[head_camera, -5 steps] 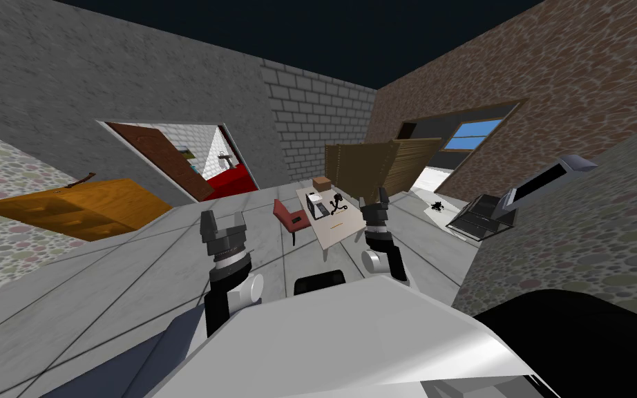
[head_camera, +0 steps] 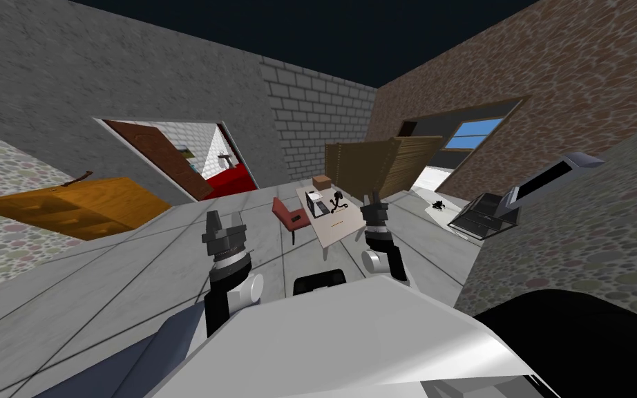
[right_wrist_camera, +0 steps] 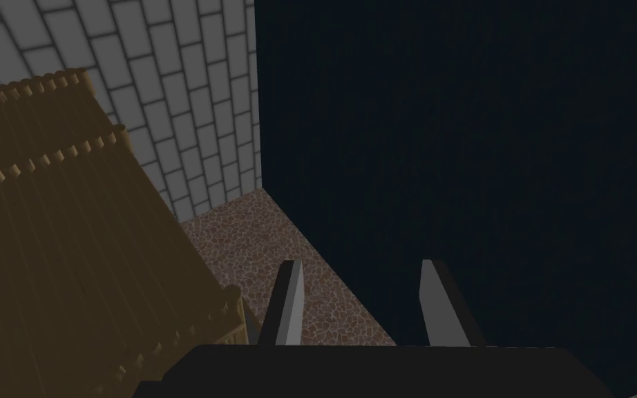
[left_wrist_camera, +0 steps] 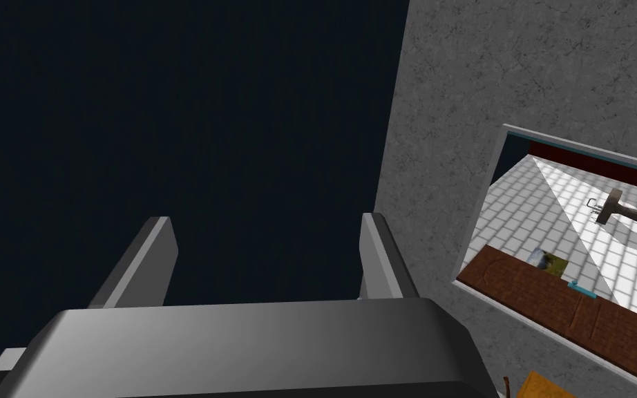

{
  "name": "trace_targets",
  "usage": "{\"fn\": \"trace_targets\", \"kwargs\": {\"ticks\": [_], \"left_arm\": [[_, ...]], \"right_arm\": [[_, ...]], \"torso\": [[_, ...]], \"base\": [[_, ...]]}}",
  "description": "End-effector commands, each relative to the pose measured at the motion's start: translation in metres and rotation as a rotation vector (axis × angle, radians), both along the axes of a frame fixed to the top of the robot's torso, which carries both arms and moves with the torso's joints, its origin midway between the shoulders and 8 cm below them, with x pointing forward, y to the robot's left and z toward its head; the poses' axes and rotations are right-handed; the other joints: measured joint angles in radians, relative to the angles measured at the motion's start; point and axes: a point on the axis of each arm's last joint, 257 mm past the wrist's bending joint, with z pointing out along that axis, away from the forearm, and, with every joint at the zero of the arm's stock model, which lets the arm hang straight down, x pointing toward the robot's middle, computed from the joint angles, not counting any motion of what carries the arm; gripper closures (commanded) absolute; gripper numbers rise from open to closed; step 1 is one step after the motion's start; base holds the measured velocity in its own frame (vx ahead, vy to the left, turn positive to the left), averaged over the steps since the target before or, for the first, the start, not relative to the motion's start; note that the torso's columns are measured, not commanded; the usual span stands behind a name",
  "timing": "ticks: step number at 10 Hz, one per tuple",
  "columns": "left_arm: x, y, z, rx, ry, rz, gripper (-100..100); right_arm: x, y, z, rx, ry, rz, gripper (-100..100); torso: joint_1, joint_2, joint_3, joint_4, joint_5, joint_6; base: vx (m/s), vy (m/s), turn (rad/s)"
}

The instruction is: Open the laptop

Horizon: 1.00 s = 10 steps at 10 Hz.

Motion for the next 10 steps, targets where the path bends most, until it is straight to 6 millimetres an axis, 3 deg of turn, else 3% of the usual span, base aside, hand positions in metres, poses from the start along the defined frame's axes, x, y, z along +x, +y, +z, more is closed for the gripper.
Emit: {"fn": "trace_targets", "kwargs": {"ticks": [1, 4, 5, 7, 10], "left_arm": [[0.0, 0.0, 0.0, 0.0, 0.0, 0.0, 0], [0.0, 0.0, 0.0, 0.0, 0.0, 0.0, 0], [0.0, 0.0, 0.0, 0.0, 0.0, 0.0, 0], [0.0, 0.0, 0.0, 0.0, 0.0, 0.0, 0], [0.0, 0.0, 0.0, 0.0, 0.001, 0.0, 0]], "right_arm": [[0.0, 0.0, 0.0, 0.0, 0.0, 0.0, 0], [0.0, 0.0, 0.0, 0.0, 0.0, 0.0, 0], [0.005, 0.0, -0.007, -0.009, 0.022, 0.021, -100], [0.016, -0.004, -0.023, -0.001, 0.067, 0.053, -100], [0.039, -0.022, -0.055, 0.069, 0.153, 0.098, -100]], "torso": [[0.0, 0.074, -0.147, 0.074, 0.0, 0.0], [0.0, 0.296, -0.59, 0.295, 0.0, 0.0], [0.0, 0.369, -0.738, 0.369, 0.0, 0.0], [0.001, 0.413, -0.826, 0.412, 0.0, 0.0], [0.001, 0.416, -0.831, 0.416, 0.0, 0.0]], "base": [[0.0, 0.0, 0.0], [0.0, 0.0, 0.0], [-0.003, 0.009, 0.042], [-0.02, 0.027, 0.081], [-0.031, 0.047, 0.117]]}}
